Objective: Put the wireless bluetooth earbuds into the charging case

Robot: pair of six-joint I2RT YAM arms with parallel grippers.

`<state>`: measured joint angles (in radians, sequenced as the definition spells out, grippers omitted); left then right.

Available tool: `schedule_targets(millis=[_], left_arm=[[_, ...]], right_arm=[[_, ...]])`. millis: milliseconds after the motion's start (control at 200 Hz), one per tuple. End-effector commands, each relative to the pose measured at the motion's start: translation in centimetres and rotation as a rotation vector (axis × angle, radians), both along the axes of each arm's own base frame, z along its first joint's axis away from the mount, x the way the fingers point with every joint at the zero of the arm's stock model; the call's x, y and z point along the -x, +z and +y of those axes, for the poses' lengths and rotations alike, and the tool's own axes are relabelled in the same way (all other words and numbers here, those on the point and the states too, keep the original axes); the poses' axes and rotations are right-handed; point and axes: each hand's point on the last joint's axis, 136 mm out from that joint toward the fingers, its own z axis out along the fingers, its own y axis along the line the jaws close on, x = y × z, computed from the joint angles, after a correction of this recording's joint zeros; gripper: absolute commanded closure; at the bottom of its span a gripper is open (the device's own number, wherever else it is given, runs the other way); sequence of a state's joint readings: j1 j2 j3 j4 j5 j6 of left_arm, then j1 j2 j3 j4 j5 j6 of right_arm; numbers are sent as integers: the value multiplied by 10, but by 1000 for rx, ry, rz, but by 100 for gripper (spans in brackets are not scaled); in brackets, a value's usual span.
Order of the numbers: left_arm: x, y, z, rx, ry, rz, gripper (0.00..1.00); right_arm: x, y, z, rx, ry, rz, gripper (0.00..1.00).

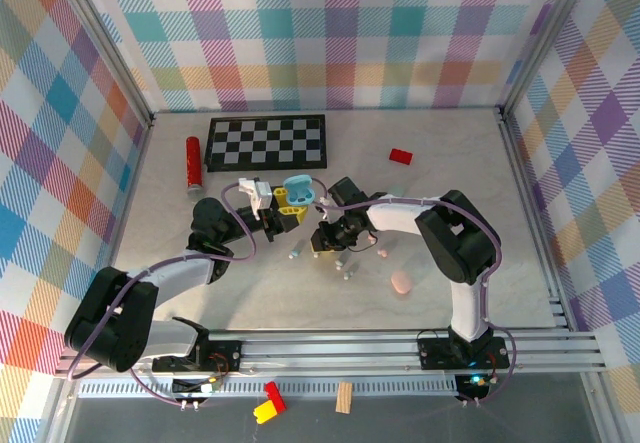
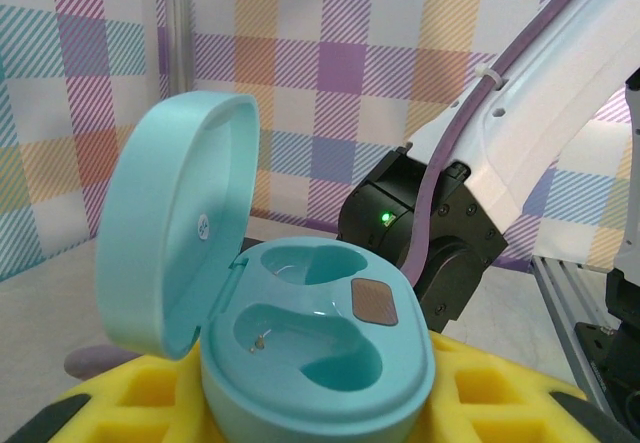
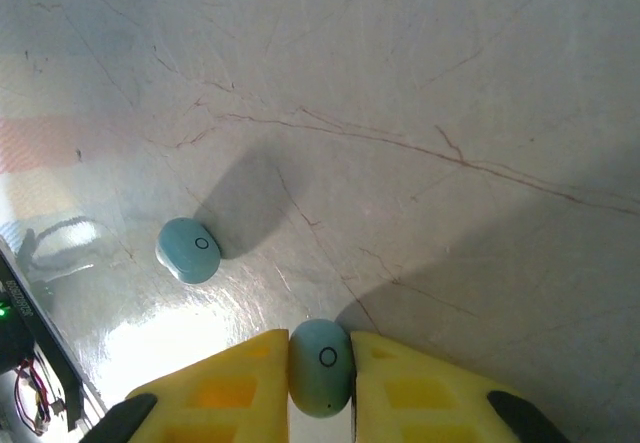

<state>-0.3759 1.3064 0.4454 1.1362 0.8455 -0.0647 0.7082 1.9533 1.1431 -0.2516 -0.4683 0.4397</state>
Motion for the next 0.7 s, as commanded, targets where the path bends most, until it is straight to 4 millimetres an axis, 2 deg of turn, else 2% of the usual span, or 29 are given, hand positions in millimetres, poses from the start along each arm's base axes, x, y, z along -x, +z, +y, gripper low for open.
schedule_targets(millis=[0, 115, 330, 485, 695], left_arm=[[1, 8, 3, 18, -10, -38, 63], [1, 8, 4, 18, -7, -37, 63], [0, 7, 5, 19, -6, -36, 63], [-1, 8, 6, 19, -1, -39, 63], [0, 9, 7, 21, 3, -40, 63]], right_arm=[[-3, 4, -11, 80, -25, -44, 83], [-18, 18, -23, 131, -99, -144, 82], [-42, 46, -64, 289, -243, -321, 82], [-50, 54, -93, 421, -303, -393, 82], [-55, 54, -109, 509, -334, -422, 82]])
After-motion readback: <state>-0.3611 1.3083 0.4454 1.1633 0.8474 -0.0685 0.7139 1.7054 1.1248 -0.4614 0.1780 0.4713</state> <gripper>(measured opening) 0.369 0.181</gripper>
